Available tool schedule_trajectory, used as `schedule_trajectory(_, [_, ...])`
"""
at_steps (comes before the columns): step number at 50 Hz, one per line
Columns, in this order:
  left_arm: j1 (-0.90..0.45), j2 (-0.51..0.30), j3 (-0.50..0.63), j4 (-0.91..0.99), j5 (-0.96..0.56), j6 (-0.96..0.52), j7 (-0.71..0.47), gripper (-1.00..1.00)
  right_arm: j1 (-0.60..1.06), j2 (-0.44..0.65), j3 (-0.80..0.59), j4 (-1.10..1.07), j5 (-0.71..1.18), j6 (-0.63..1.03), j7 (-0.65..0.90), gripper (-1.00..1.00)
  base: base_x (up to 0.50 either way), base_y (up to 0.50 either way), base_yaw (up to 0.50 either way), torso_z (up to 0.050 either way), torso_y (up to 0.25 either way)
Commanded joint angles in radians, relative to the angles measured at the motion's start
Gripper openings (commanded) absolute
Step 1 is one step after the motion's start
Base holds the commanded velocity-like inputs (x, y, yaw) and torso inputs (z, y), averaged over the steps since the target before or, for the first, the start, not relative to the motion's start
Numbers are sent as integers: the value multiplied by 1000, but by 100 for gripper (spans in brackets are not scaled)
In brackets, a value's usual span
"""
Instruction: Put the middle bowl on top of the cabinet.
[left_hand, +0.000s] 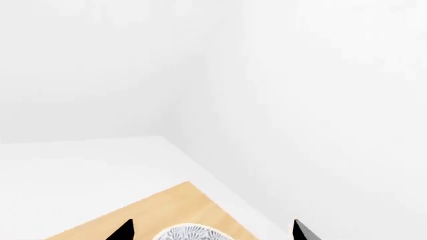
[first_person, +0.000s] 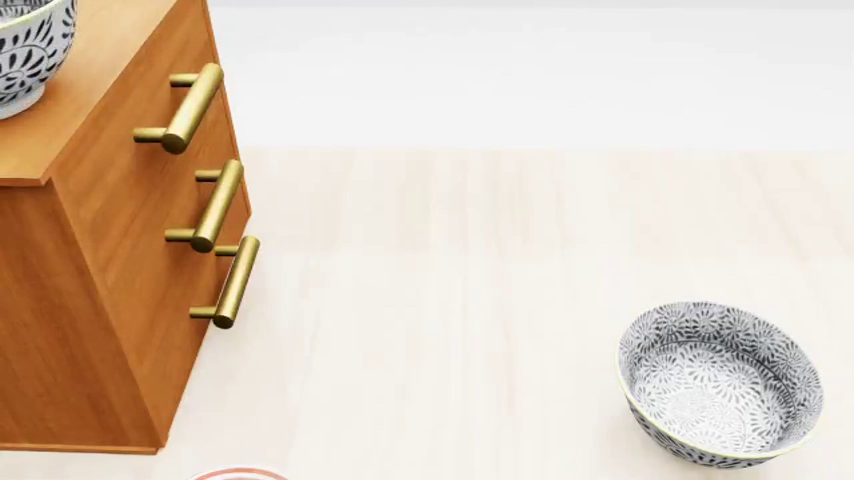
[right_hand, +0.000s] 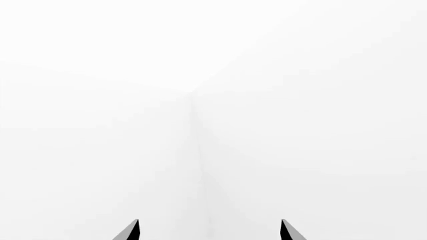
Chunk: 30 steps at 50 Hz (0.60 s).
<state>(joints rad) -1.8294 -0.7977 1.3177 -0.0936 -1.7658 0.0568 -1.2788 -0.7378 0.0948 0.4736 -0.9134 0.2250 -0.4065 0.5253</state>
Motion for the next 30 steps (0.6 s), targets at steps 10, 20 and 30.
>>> schedule_trajectory(10, [-17, -28, 47, 174, 279, 43, 149, 100, -2, -6, 5, 2, 3, -5, -13, 100, 0, 0, 0, 0, 0])
schedule_trajectory(20, [9, -44, 70, 281, 390, 76, 208, 100, -2, -4, 11, 5, 11, -7, -17, 100, 0, 0, 0, 0, 0])
schedule_trajectory(30, [54, -82, 107, 401, 505, 93, 207, 100, -1, -5, 15, 7, 13, -7, -21, 100, 0, 0, 0, 0, 0])
